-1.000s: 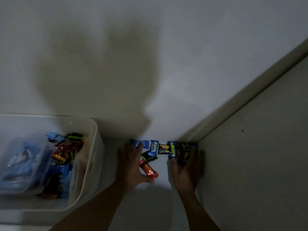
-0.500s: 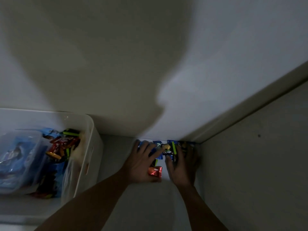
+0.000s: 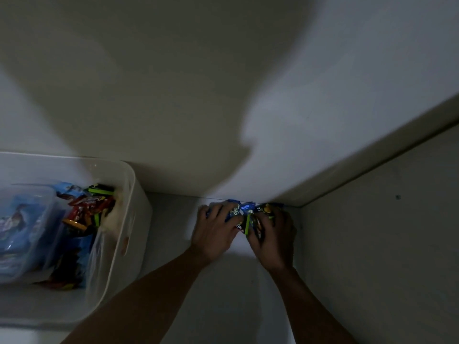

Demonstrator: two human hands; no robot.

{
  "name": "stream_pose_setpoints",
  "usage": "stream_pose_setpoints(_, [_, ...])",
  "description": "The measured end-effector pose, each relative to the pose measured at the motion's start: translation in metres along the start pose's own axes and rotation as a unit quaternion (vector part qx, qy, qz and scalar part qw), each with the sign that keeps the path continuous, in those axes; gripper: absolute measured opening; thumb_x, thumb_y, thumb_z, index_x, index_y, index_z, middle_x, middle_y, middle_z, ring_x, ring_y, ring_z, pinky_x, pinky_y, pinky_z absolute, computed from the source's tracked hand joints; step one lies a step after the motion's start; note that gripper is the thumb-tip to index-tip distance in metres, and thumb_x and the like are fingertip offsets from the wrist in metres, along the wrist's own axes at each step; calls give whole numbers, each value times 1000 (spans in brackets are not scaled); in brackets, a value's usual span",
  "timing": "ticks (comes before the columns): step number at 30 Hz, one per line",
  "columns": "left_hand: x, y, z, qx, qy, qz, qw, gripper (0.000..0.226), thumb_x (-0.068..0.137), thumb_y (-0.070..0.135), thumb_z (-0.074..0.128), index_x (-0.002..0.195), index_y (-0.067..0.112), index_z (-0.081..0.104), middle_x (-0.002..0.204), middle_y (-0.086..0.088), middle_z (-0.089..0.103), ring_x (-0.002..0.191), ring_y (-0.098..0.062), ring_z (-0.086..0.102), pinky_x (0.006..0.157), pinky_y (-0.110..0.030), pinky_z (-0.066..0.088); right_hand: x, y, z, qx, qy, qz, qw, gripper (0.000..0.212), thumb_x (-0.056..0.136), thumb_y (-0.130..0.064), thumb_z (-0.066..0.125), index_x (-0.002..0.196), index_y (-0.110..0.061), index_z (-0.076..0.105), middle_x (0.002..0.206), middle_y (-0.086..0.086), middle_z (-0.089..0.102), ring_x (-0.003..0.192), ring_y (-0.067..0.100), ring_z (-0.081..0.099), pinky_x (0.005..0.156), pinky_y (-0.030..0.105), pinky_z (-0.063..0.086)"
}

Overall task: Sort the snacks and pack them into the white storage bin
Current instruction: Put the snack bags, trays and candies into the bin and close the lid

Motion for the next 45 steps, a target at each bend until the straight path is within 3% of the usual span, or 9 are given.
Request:
stream_pose_setpoints(7, [5,-11,6,22,21,37,999,28,86,30,59,114,31,56,129,-1,61,101,-30,62,74,-41,46,7,3,3,71,15,27,997,35,72,-33,71,106,-22,69,124,6,59,106,35,54,87,43,48])
stream_pose_setpoints(11, [8,-14,4,-16,16,13,1000,28,87,31,55,113,28,61,126,1,61,104,-27,62,71,-39,49,5,-2,4,49,29,17,998,35,77,-42,72,108,-25,68,126,5,57,116,32,52,94,46,43])
stream_pose_setpoints(15, [10,-13,1,-37,15,0,999,30,85,31,56,115,29,61,124,2,61,101,-24,61,69,-38,52,10,1,3,73,46,10,996,22,88,-36,68,104,-21,71,122,6,61,107,32,58,88,43,48])
stream_pose_setpoints(21, [0,-12,-8,-77,36,-44,995,32,79,24,73,110,28,66,121,3,63,96,-21,62,70,-32,55,7,3,-6,151,35,24,988,24,76,-27,77,99,-25,70,126,-3,60,110,22,58,83,31,52])
stream_pose_setpoints(26, [-18,-13,-23,-134,49,-104,984,27,80,24,75,107,25,70,119,3,64,94,-19,65,71,-30,58,-14,-6,-25,198,50,37,978,21,75,-20,73,96,-21,71,116,-7,62,103,16,62,82,32,53])
stream_pose_setpoints(31, [-30,-4,-61,-188,85,-125,971,20,88,23,63,108,22,68,119,3,63,97,-19,65,75,-32,57,-35,-16,-53,260,65,63,961,26,74,2,76,96,-10,71,110,-22,55,100,-8,53,86,4,39])
stream_pose_setpoints(35, [-34,3,-112,-228,130,-131,956,23,88,20,69,110,20,69,117,3,64,97,-19,65,76,-32,57,-30,-32,-88,240,104,43,964,29,73,1,78,99,-9,73,119,0,60,106,19,62,91,26,49])
stream_pose_setpoints(43, [-63,-32,-233,-271,242,-152,919,26,91,17,64,117,20,65,120,5,62,102,-14,62,83,-24,49,1,-129,-175,280,186,-36,941,28,76,-10,81,102,-12,72,124,5,60,106,20,64,89,31,53])
stream_pose_setpoints(45, [-78,-48,-258,-266,268,-160,912,25,91,19,63,116,21,63,117,6,63,100,-13,61,81,-26,51,2,-165,-187,306,186,-48,933,29,76,-13,82,103,-14,71,124,2,61,106,14,63,88,25,52])
Point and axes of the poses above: each hand's wrist, its own x-axis towards the middle knuckle, its own z-axis out of the palm, y = z × x, the point moved 5 cm from there along x, towards the middle knuckle
